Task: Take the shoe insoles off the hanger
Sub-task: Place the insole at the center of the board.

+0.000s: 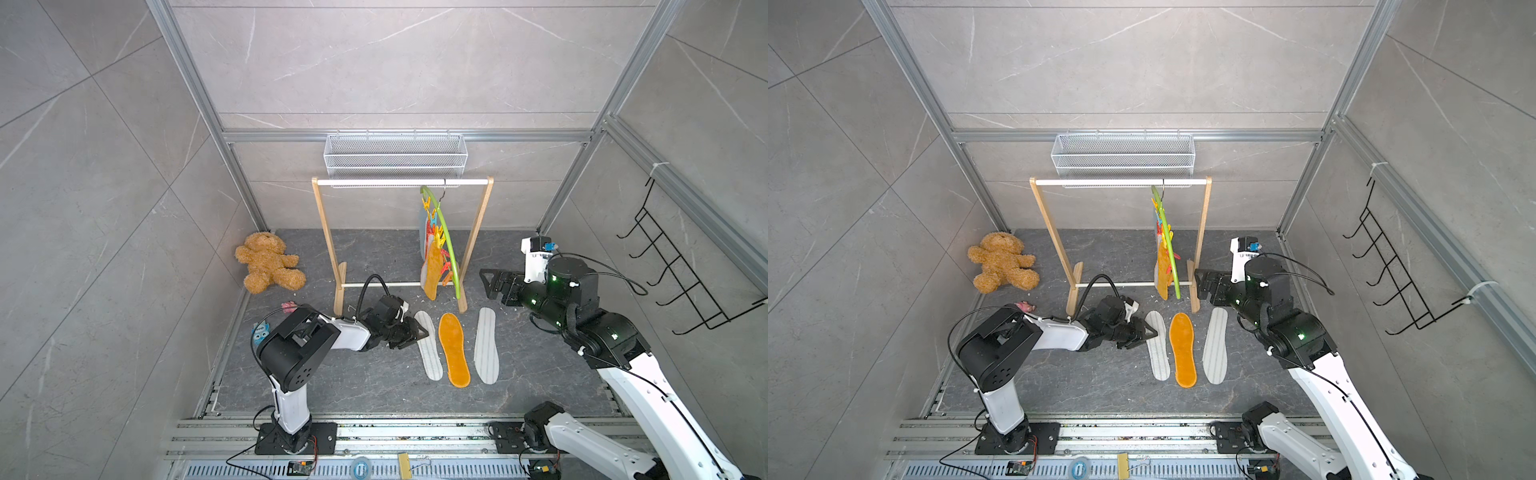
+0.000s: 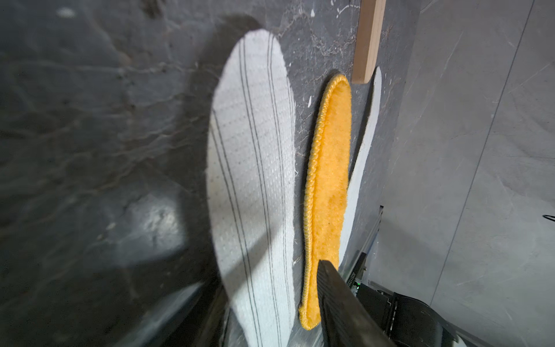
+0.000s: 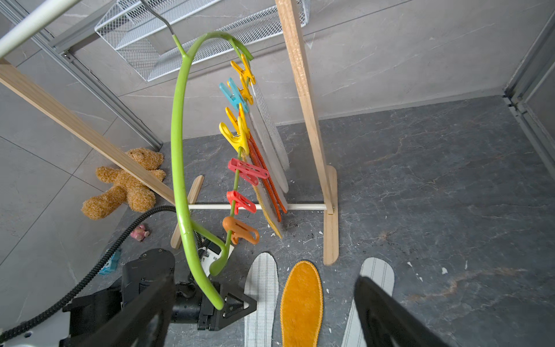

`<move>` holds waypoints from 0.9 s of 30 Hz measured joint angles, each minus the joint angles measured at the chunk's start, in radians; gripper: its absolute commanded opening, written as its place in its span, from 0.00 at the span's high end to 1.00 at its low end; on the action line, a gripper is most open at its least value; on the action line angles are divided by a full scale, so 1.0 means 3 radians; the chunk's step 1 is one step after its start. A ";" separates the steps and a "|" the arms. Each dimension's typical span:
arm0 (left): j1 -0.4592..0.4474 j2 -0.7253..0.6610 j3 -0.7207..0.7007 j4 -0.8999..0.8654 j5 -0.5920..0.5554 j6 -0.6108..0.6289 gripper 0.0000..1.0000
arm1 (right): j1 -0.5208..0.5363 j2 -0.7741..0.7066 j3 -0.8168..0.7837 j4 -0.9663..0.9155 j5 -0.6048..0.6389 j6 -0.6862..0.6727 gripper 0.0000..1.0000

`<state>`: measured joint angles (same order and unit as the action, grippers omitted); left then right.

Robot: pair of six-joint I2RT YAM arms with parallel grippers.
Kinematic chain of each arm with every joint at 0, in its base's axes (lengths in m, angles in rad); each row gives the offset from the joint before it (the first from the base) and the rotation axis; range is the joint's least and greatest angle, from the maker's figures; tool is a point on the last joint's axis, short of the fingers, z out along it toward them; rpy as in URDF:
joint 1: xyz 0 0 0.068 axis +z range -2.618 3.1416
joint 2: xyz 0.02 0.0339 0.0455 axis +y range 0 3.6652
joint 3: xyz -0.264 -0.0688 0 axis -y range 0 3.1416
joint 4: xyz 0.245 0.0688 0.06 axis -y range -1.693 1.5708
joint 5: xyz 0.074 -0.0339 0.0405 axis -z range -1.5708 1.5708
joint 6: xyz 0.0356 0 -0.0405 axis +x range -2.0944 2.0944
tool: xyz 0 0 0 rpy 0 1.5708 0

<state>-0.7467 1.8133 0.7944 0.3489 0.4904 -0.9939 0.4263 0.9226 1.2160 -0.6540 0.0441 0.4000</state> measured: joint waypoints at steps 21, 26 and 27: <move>0.0000 -0.1514 0.0161 -0.1820 -0.1193 0.0942 0.48 | -0.0566 0.0158 -0.0234 0.0160 -0.0600 0.0220 0.06; 0.0000 -0.1999 0.0161 -0.1987 -0.1643 0.1205 0.39 | -0.0735 0.0268 -0.0393 0.0244 -0.0830 0.0343 0.05; 0.0000 -0.2104 0.0161 -0.2008 -0.1743 0.1258 0.35 | -0.0754 0.0282 -0.0416 0.0259 -0.0866 0.0357 0.04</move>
<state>-0.7467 1.1820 0.8429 -0.2535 -0.0326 -0.6167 0.2001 1.0073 1.0912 -0.5762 -0.2157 0.5072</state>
